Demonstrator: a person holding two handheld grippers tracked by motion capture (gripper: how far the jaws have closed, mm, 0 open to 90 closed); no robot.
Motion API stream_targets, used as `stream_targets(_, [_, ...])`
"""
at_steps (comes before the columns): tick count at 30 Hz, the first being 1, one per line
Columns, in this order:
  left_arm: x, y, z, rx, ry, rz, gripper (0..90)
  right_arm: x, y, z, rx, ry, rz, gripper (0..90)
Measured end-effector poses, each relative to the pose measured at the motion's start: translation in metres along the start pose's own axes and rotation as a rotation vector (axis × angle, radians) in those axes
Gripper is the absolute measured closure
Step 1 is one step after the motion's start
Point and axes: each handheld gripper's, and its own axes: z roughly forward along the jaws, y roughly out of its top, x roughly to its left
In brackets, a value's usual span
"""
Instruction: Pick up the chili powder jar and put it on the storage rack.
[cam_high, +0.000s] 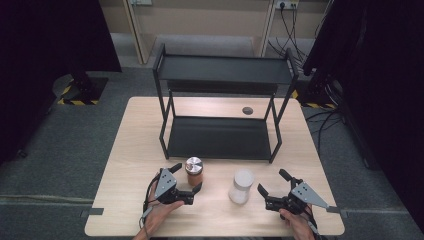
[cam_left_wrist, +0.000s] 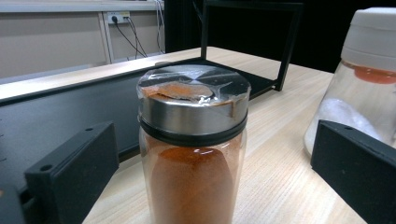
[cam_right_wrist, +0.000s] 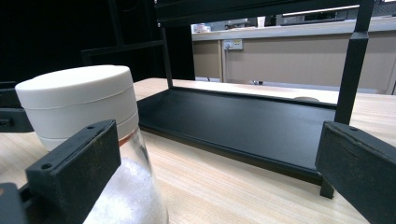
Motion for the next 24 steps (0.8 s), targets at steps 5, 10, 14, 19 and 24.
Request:
stream_targets(5, [0.0,0.0,0.004,0.009,0.005,0.001,0.3,0.0,0.0,0.0,-0.003,0.0,-0.001,0.3])
stream_targets(10, [0.001,0.002,0.01,0.029,0.008,0.004,0.6,0.0,0.0,0.0,-0.002,0.002,-0.003,0.3])
stream_targets(14, [0.001,0.004,0.015,0.042,0.017,0.008,3.1,0.0,0.0,0.0,-0.003,0.001,-0.002,0.3])
stream_targets(19, [0.005,0.006,0.019,0.053,0.014,0.007,9.6,0.0,0.0,-0.001,-0.005,0.0,-0.001,0.3])
stream_targets(24, [0.008,0.009,0.023,0.076,0.02,-0.003,18.0,0.0,0.0,0.0,-0.003,0.001,-0.002,0.3])
